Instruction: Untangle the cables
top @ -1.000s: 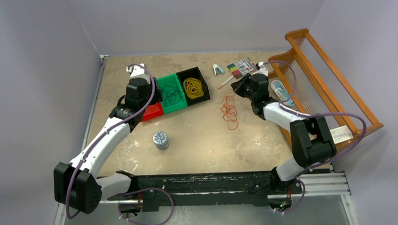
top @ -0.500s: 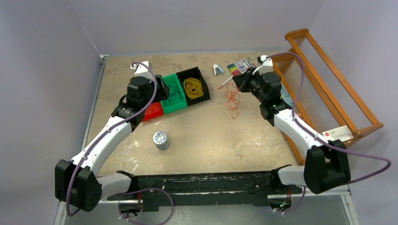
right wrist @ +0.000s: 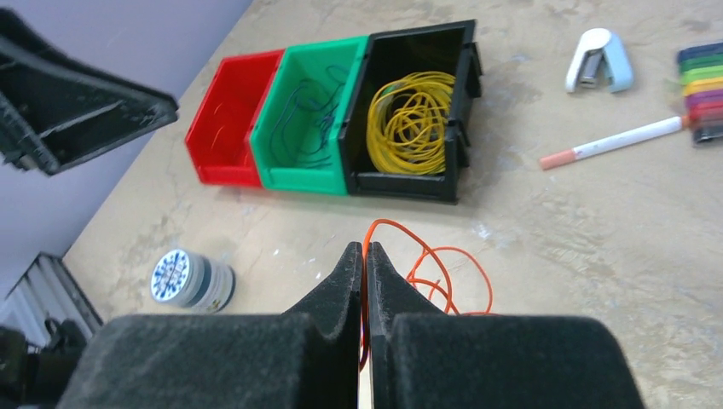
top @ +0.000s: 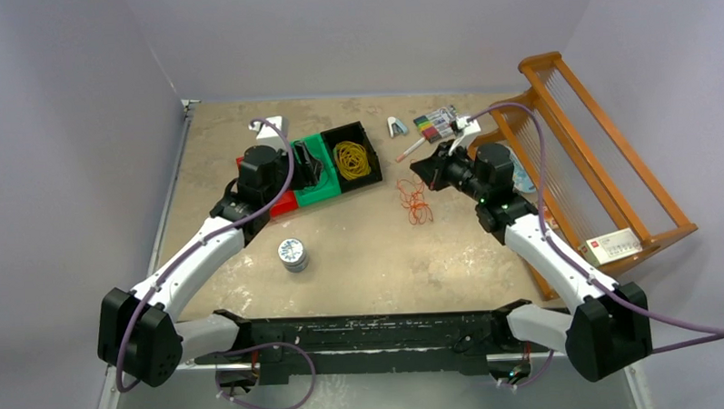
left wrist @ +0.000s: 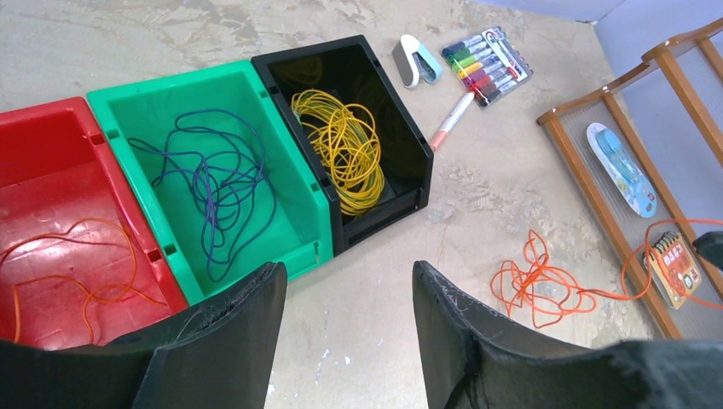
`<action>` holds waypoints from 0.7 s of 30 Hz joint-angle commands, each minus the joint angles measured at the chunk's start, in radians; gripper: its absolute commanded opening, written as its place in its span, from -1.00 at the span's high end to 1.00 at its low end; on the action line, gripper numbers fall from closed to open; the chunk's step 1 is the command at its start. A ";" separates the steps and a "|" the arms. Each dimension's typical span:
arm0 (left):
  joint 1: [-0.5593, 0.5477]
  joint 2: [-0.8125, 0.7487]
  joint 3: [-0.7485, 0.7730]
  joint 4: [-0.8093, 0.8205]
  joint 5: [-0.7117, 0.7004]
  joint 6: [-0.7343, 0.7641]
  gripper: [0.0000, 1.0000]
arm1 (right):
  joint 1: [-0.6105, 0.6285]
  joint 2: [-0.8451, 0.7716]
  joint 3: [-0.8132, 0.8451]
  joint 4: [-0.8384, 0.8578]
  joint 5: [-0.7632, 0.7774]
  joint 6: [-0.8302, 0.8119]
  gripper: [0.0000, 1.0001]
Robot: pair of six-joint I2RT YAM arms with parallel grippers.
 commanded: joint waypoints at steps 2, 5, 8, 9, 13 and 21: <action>-0.005 -0.067 -0.042 0.110 0.032 -0.031 -0.11 | 0.087 -0.071 0.002 -0.052 0.007 -0.062 1.00; -0.004 -0.075 -0.057 0.127 0.043 -0.041 -0.12 | 0.158 -0.076 0.017 -0.064 0.079 -0.070 1.00; -0.004 -0.077 -0.065 0.130 0.046 -0.047 -0.11 | 0.221 -0.063 0.031 -0.047 0.143 -0.080 1.00; -0.005 -0.079 -0.066 0.131 0.042 -0.048 -0.12 | 0.225 -0.056 0.035 -0.039 0.145 -0.084 1.00; -0.004 -0.097 -0.067 0.107 -0.010 -0.046 -0.11 | 0.228 -0.025 0.052 -0.020 0.177 -0.089 1.00; -0.003 -0.123 -0.050 0.053 -0.094 -0.020 -0.11 | 0.228 -0.070 -0.028 0.058 0.252 -0.033 1.00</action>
